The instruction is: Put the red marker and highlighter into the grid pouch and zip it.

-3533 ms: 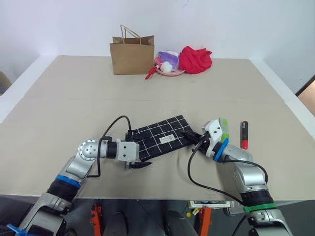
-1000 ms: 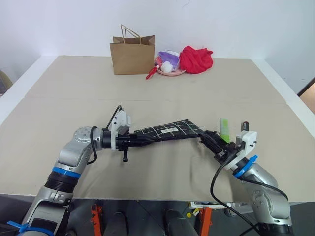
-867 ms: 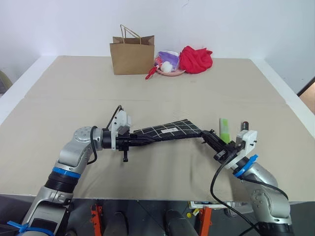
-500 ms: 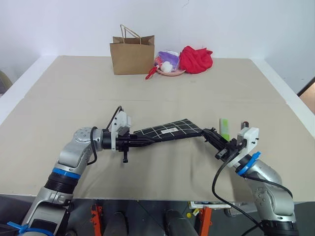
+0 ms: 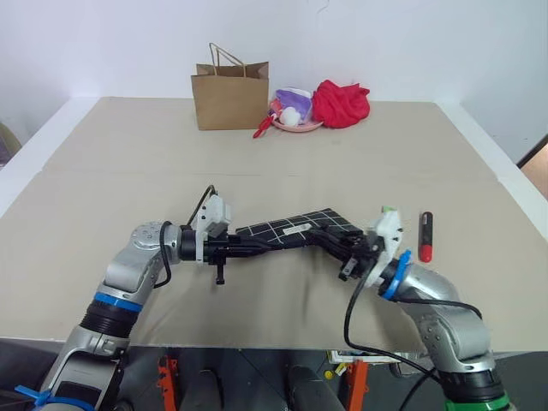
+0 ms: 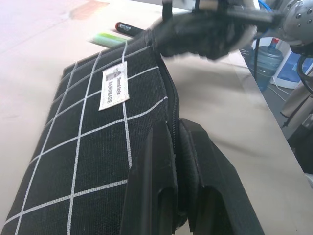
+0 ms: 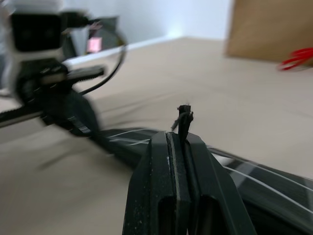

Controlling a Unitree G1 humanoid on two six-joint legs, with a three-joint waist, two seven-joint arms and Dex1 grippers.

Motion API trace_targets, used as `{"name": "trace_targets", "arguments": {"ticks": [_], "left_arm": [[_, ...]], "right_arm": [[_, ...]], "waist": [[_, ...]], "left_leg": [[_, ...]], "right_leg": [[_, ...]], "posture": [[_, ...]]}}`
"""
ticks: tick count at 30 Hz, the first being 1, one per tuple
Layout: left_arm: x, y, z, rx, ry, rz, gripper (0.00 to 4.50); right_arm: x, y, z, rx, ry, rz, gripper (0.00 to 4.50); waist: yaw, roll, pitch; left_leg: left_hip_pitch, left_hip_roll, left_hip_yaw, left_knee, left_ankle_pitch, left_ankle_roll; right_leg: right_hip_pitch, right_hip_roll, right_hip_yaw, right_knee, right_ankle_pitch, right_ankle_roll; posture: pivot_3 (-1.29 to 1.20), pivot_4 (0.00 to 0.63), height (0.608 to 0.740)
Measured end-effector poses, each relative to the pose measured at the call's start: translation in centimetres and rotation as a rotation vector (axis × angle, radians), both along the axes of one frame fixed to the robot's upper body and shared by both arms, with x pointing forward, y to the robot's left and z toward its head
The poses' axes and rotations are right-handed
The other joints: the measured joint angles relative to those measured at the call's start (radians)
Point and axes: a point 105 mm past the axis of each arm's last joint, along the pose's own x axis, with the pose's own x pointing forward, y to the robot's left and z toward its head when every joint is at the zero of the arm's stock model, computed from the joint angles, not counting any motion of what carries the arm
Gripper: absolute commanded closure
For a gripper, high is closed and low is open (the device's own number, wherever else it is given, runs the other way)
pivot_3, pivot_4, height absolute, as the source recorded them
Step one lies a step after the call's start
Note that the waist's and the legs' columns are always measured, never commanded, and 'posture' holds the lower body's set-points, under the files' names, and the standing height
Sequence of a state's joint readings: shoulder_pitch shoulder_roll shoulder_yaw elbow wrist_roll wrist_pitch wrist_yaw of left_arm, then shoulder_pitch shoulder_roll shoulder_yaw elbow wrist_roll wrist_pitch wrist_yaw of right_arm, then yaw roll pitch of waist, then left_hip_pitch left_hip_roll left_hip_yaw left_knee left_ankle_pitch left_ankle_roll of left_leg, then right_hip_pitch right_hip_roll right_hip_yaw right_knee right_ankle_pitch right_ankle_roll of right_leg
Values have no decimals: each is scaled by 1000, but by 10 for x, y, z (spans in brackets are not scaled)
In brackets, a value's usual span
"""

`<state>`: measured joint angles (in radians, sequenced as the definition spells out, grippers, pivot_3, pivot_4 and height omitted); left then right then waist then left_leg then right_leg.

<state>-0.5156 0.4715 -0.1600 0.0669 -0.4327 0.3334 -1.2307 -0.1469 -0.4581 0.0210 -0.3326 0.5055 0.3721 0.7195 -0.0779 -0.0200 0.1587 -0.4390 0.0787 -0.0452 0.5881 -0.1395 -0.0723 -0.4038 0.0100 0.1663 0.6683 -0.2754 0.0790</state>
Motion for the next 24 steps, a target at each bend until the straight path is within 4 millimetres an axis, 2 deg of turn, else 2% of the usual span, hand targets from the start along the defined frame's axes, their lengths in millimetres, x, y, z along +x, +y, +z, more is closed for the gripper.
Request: {"name": "trace_targets", "arguments": {"ticks": [3,7,14,24], "left_arm": [[0,-1,1,-7,-3,1,4500],[0,-2,2,-7,-11,-1,4500],[0,-5,2,1,-55,-1,4500],[3,-7,-2,15,-64,9,4500]], "right_arm": [[0,2,-5,-27,16,-2,4286],[3,4,-2,-41,4,5,4286],[4,41,6,-29,12,113,4286],[7,68,11,-19,40,188,4286]], "waist": [[3,0,0],[3,0,0],[0,0,0],[0,0,0]], "left_leg": [[0,0,0,0,0,0],[0,0,0,0,0,0],[0,0,-1,0,0,0],[0,0,-2,-1,0,0]], "right_leg": [[0,0,0,0,0,1],[0,0,0,0,0,1],[0,0,-1,0,1,0],[0,0,-2,0,1,2]], "posture": [[0,150,740],[0,150,740],[0,150,740],[0,150,740]]}}
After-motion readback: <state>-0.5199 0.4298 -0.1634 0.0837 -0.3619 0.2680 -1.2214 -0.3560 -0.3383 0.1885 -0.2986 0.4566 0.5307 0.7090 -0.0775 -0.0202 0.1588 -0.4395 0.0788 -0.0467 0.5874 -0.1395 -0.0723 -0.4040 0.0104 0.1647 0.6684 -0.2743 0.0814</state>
